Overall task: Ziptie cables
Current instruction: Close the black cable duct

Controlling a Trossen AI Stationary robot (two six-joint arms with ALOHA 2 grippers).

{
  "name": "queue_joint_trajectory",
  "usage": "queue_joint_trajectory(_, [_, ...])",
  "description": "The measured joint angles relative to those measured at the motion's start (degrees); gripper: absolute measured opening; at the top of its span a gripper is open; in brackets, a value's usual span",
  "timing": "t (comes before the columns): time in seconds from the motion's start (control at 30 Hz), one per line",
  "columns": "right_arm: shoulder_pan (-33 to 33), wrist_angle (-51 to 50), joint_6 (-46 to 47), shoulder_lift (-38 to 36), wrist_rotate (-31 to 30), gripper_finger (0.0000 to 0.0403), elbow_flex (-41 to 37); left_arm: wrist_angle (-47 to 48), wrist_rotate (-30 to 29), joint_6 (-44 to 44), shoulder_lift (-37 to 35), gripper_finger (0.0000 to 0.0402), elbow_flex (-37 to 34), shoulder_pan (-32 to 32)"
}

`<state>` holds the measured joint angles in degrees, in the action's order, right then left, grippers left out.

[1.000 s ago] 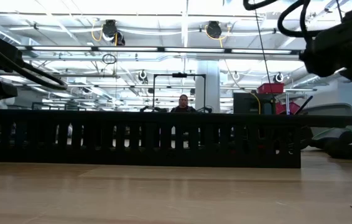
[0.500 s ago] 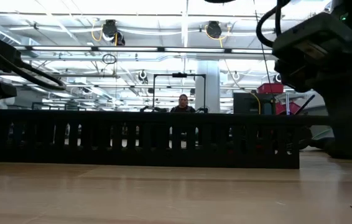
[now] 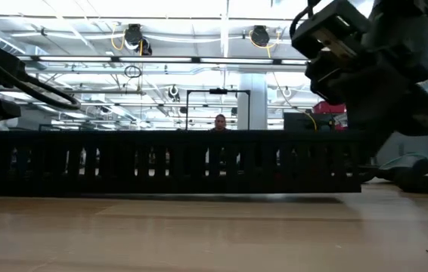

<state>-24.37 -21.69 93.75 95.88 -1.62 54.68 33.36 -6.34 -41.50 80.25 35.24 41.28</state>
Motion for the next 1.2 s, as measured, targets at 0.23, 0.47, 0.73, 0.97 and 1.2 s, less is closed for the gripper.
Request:
queue_joint_trajectory(0.23, [1.1, 1.1, -1.4, 0.0, -1.0, 0.0, 0.0, 0.0, -1.0, -0.1, 0.0, 0.0236, 0.0, 0.0])
queue_joint_trajectory(0.47, [0.6, -1.8, -1.7, -0.1, -1.6, 0.0, 0.1, -0.2, -1.6, 0.7, 0.0, 0.0236, 0.0, 0.0])
queue_joint_trajectory(0.73, [0.3, -9.7, -4.6, -0.1, 0.2, 0.0, 0.2, -0.2, -1.6, 0.8, 0.0, 0.0236, 0.0, 0.0])
queue_joint_trajectory(0.97, [-0.8, -11.1, -3.8, -0.1, 0.3, 0.0, 0.2, 1.3, -2.1, 6.3, 0.2, 0.0236, 1.8, -0.3])
queue_joint_trajectory(1.2, [-0.8, -10.3, -6.5, -0.1, 0.0, 0.0, 0.2, 1.6, -2.9, 10.5, 0.0, 0.0257, 6.0, -1.7])
